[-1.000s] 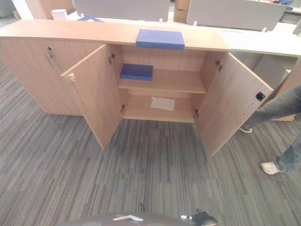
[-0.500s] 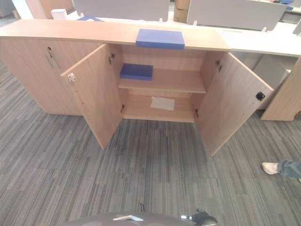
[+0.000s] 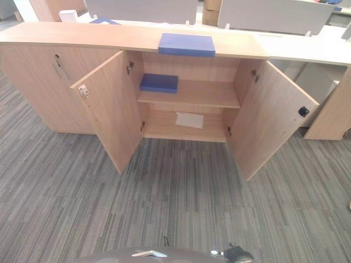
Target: Put the empty folder in the office cabinet
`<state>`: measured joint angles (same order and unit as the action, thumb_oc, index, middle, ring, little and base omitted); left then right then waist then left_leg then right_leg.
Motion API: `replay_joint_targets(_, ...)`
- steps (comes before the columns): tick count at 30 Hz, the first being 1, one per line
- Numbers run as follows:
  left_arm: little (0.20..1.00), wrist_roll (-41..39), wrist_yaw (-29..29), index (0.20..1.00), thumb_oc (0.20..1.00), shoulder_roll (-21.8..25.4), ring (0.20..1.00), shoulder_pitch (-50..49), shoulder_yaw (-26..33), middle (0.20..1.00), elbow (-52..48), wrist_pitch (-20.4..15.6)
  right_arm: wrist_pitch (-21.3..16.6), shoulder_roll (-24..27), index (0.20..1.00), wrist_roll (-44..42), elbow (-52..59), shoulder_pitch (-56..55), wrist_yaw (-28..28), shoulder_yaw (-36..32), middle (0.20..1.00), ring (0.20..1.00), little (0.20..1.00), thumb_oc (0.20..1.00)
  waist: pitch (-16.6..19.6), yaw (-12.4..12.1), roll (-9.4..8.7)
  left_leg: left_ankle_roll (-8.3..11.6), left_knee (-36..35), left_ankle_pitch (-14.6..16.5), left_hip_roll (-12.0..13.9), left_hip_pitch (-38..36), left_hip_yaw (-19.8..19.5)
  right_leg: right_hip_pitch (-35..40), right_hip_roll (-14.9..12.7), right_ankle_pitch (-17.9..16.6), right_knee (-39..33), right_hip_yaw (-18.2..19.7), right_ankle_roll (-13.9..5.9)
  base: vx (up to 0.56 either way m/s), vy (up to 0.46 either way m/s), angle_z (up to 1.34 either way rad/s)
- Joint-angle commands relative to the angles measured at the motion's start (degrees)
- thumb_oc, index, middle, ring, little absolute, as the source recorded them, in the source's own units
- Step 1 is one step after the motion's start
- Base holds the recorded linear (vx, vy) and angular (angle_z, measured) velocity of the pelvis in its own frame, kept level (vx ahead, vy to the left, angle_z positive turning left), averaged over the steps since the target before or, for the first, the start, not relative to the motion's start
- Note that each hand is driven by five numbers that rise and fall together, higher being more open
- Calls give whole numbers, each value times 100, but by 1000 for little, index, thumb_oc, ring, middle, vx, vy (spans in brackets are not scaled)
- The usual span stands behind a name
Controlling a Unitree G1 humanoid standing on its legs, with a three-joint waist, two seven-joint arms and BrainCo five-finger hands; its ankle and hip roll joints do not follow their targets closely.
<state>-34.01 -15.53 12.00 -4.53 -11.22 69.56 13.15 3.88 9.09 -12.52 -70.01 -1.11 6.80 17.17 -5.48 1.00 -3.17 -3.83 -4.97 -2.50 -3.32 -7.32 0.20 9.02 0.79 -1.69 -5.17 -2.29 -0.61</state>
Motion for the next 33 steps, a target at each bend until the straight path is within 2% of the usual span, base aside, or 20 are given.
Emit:
replay_joint_targets(1, 1000, -173, -23, 1000, 1000, -268, 1000, 289, -42, 1000, 245, -4, -42, 302, 1000, -162, -224, 259, -4, -157, 1000, 1000, 1000, 1000, -120, -19, 270, -14, -3, 721, -144, -134, 353, 2, 50, 300, 60, -287, -192, 0, 0, 0)
replay_joint_targets(20, 1000, -99, -29, 1000, 1000, -268, 1000, 288, -21, 1000, 265, 26, -54, 312, 1000, -11, -214, 256, -66, -164, 1000, 1000, 1000, 1000, -152, -17, 269, -43, -3, 725, -166, -131, 355, -27, 26, 288, 83, -287, -199, 1, 2, 0)
replay_joint_targets(22, 1000, -76, -1, 1000, 1000, -265, 1000, 286, -14, 1000, 264, 13, -226, 345, 1000, 377, -174, 234, -210, -108, 1000, 1000, 1000, 1000, -176, -17, 261, -66, -3, 737, -189, -141, 348, -45, 9, 270, 97, -275, -216, 65, 64, -2)
replay_joint_targets(26, 1000, -6, 43, 1000, 1000, -249, 1000, 292, -5, 1000, 259, 48, -465, 380, 1000, 502, -131, 250, -351, -32, 1000, 1000, 1000, 1000, -209, -47, 268, -128, -3, 756, -242, -136, 325, -86, -44, 295, 197, -278, -234, 77, 56, -4)
replay_joint_targets(28, 1000, 83, 33, 1000, 1000, -235, 1000, 300, -20, 1000, 266, 48, -567, 359, 1000, 306, -67, 281, -478, -18, 1000, 1000, 1000, 1000, -242, -49, 298, -172, -3, 736, -253, -95, 298, -197, -83, 376, 464, -276, -240, 51, 66, -7)
replay_joint_targets(29, 1000, 132, 39, 1000, 1000, -203, 1000, 328, -36, 1000, 238, 43, -617, 346, 1000, 59, 23, 330, -641, -40, 1000, 1000, 1000, 1000, -299, -33, 343, -239, -3, 720, -246, -31, 311, -391, -114, 476, 942, -285, -238, 15, 51, -7)
replay_joint_targets(30, 1000, 132, 39, 1000, 1000, -203, 1000, 328, -36, 1000, 238, 43, -617, 346, 1000, 59, 23, 330, -641, -40, 1000, 1000, 1000, 1000, -299, -33, 343, -239, -3, 720, -246, -31, 311, -391, -114, 476, 942, -285, -238, -38, 68, -6)
replay_joint_targets(31, 1000, 126, 92, 1000, 1000, -175, 1000, 384, -54, 1000, 214, 16, -690, 348, 1000, -104, 135, 391, -754, -87, 1000, 1000, 1000, 1000, -403, -4, 398, -322, 13, 678, -236, 56, 333, -787, -199, 408, 1645, -309, -309, -130, 104, -19)
replay_joint_targets(32, 1000, -11, 165, 1000, 1000, -151, 1000, 504, -99, 1000, 208, -20, -807, 384, 1000, -223, 234, 472, -788, -126, 1000, 1000, 1000, 1000, -579, 33, 451, -397, 68, 635, -226, 180, 346, -1487, -346, 106, 2667, -393, -479, -159, 165, -44)
replay_joint_targets(33, 1000, -246, 180, 1000, 1000, -146, 1000, 598, -143, 1000, 246, -60, -945, 433, 1000, -490, 253, 528, -782, -181, 1000, 1000, 1000, 1000, -753, 91, 492, -409, 56, 644, -236, 149, 345, -1913, -467, -197, 2996, -528, -554, -51, 146, -38)
